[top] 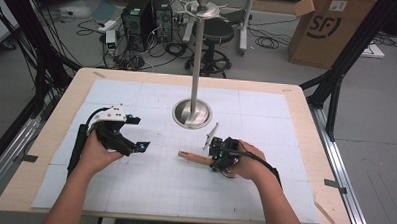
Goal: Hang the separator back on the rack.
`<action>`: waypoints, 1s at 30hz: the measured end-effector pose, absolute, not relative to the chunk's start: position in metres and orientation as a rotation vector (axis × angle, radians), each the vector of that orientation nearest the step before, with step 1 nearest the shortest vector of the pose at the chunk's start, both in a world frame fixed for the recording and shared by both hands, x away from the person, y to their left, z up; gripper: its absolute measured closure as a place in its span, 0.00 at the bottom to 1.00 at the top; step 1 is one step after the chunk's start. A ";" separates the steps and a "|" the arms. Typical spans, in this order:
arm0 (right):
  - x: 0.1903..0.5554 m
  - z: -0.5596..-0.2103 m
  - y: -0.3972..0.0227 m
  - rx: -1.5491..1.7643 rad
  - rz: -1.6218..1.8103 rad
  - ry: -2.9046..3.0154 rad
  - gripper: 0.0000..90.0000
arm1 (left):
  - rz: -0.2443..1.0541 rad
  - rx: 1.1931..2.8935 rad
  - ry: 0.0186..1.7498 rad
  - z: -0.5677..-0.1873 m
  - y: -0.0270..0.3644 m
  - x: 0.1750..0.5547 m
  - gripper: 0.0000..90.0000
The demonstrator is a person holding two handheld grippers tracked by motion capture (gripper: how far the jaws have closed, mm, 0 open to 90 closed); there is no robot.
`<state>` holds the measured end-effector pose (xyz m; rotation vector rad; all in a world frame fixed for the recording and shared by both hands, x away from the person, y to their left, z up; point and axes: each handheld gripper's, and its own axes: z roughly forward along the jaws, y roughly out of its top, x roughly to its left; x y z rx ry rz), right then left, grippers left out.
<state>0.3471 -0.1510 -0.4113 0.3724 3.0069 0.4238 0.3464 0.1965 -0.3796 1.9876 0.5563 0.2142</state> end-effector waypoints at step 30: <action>0.334 -0.353 -0.185 0.427 1.086 2.778 0.77 | 0.139 1.791 0.445 -0.368 0.198 0.341 0.02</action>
